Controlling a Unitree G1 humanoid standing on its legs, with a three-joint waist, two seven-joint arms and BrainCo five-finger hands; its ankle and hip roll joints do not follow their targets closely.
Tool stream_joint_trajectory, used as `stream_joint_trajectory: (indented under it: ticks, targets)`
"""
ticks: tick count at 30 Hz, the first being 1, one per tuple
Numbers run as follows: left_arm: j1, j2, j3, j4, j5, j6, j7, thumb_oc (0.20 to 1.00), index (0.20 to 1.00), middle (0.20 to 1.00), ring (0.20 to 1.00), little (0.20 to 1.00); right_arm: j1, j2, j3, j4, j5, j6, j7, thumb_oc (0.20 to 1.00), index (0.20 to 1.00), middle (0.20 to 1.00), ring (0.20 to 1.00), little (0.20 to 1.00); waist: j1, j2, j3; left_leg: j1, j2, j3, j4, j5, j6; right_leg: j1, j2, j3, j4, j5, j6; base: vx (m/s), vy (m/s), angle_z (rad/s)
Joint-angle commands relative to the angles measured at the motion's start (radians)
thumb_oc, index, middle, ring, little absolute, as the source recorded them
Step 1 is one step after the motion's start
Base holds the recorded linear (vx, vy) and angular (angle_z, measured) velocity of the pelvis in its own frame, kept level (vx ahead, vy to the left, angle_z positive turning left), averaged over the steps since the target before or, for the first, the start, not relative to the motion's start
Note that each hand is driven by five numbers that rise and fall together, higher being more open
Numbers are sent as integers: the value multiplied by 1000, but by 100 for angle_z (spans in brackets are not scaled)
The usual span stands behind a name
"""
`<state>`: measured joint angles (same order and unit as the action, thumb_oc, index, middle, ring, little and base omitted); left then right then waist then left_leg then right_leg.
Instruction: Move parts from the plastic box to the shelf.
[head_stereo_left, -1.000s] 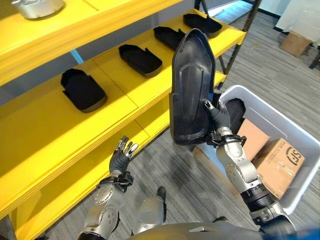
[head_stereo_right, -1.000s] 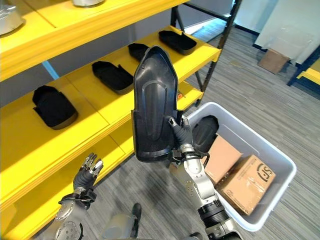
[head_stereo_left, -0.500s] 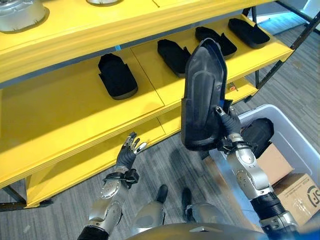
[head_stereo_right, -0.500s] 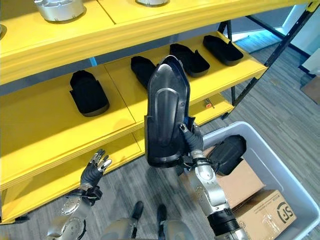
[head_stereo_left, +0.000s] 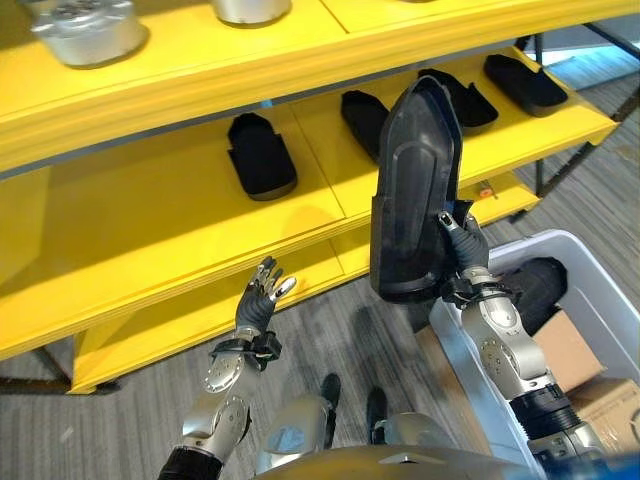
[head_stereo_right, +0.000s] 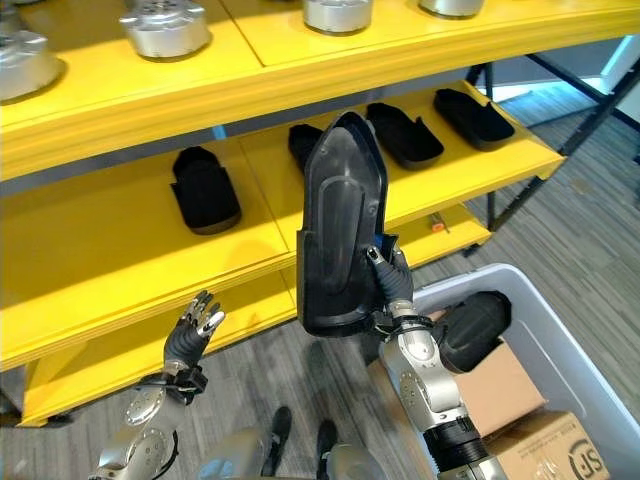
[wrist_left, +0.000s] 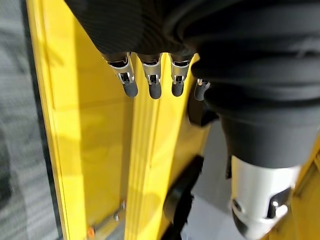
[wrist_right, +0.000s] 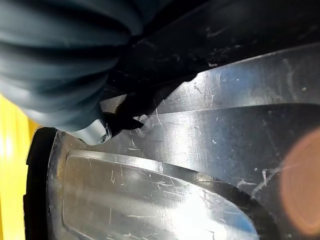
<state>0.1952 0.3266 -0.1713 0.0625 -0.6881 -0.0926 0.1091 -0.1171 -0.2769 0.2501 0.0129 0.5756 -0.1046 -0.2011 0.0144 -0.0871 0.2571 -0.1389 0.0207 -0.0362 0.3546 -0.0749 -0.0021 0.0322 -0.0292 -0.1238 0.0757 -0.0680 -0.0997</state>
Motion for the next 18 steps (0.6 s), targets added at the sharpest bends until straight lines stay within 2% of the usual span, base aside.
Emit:
stream_joint_trajectory:
  ticks: [1,3,4,5,6,7,8,10,12,15,18]
  targets:
    - [15,1,14,-95,-32,-33,-3,1000,1000,1000,1000,1000,-30,-30,-44,-92,31,-73,-18,200,200,200,200,200,-14,20,-56,65,255,-21,-267,203,-52,-69,0,30,140,-113,127,49,204,70]
    - [2,8,14,-88,-32,-28,7,1000,1000,1000,1000,1000,-43,-33,-41,-82,36,-72,-29,200,200,200,200,200,-13,45,-56,99,320,-42,-376,290,-88,-102,-5,33,215,-149,132,48,191,47]
    - [2,8,14,-88,-32,-28,7,1000,1000,1000,1000,1000,-43,-33,-41,-82,36,-72,-29,200,200,200,200,200,-13,45,-56,99,320,-41,-376,290,-88,-102,-5,33,215,-149,132,63,315,14]
    - [-13,7,9,-78,-31,-25,4,1000,1000,1000,1000,1000,-41,-41,-51,-84,30,-66,-31,200,200,200,200,200,-21,76,-57,107,345,20,-437,313,-133,-118,-37,7,271,-176,151,59,331,1]
    - [-13,5,5,-72,-34,-25,-2,1000,1000,1000,1000,1000,-42,-41,-44,-85,26,-66,-27,200,200,200,200,200,-25,89,-61,114,355,43,-442,289,-141,-123,-45,2,288,-184,158,81,454,8]
    - [-15,5,3,-63,-36,-28,-5,1000,1000,1000,1000,1000,-35,-34,-48,-89,18,-64,-29,200,200,200,200,200,-26,102,-64,112,356,54,-442,286,-155,-130,-59,-5,299,-183,167,64,352,29]
    - [-16,9,2,-60,-36,-27,-10,1000,1000,1000,1000,1000,-33,-33,-49,-95,-4,-59,-30,200,200,200,200,200,-21,114,-65,116,336,45,-442,262,-148,-131,-81,-17,302,-176,180,91,365,32]
    - [-17,19,-2,-61,-26,-29,-16,1000,1000,1000,1000,1000,-12,-24,-61,-105,-22,-61,-29,200,200,200,200,200,-19,119,-62,114,303,66,-427,245,-146,-102,-122,-36,285,-165,200,104,315,23]
    - [-22,31,-11,-56,-26,-33,-26,1000,1000,1000,1000,1000,16,-8,-72,-104,-8,-60,-22,200,200,200,200,200,-16,113,-52,77,266,76,-358,205,-140,-53,-173,-66,240,-140,227,98,288,35]
    - [-16,45,-8,-59,-29,-39,-22,1000,1000,1000,1000,1000,25,6,-54,-100,-16,-50,-14,200,200,200,200,200,-1,104,-43,32,209,71,-262,143,-124,-19,-220,-71,183,-105,256,66,274,42]
    - [-16,61,-5,-69,-29,-42,-16,1000,1000,1000,1000,1000,17,20,-42,-76,-2,-45,-9,200,200,200,200,200,22,92,-38,-18,165,49,-202,112,-117,13,-248,-96,134,-89,268,49,184,20]
